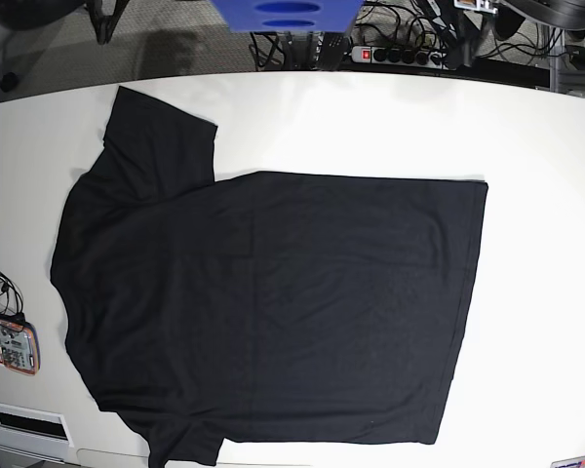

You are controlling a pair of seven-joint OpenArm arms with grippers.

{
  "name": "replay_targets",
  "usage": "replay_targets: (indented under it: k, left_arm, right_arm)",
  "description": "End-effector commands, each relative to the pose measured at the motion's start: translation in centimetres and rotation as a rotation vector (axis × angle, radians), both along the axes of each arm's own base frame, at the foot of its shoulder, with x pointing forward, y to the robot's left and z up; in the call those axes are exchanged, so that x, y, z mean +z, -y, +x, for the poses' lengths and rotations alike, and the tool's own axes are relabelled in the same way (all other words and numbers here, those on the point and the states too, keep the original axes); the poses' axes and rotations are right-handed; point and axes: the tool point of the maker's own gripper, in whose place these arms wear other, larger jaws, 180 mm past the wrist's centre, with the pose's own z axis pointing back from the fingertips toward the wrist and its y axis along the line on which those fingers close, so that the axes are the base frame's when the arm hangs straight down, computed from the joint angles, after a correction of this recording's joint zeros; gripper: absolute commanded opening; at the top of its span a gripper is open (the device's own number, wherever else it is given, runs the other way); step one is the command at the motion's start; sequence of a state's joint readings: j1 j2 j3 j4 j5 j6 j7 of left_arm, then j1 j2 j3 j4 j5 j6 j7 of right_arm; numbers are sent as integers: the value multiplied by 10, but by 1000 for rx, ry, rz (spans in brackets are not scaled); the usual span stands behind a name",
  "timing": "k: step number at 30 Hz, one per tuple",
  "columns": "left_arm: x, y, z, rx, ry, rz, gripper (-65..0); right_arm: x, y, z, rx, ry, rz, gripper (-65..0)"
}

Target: Fold the T-shirt properly

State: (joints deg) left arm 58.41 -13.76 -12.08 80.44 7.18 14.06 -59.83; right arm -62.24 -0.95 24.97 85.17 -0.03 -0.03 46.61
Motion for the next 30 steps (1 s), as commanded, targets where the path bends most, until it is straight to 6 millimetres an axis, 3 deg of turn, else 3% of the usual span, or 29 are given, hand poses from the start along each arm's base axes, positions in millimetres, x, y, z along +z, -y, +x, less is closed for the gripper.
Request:
replay_targets:
  k: [1,13,20,23,26,30]
  left_arm:
    - [14,-6,2,-12,41,40,-650]
    - [58,15,28,-64,180,197,-650]
    - [60,24,29,-46,188,189,-650]
    - [59,27,31,-28,192,177,-650]
    - [57,29,34,-2,201,165,-650]
    - [58,34,35,41,210,143,-650]
  right_arm:
    - [10,3,-4,1,27,-17,-650]
    - [28,0,1,19,118,-36,-650]
    - [26,0,1,18,109,-34,-650]
    - [14,2,0,10,43,-20,-650]
    - [3,9,26,45,11,-17,-650]
    - [6,17,66,103,15,-40,-650]
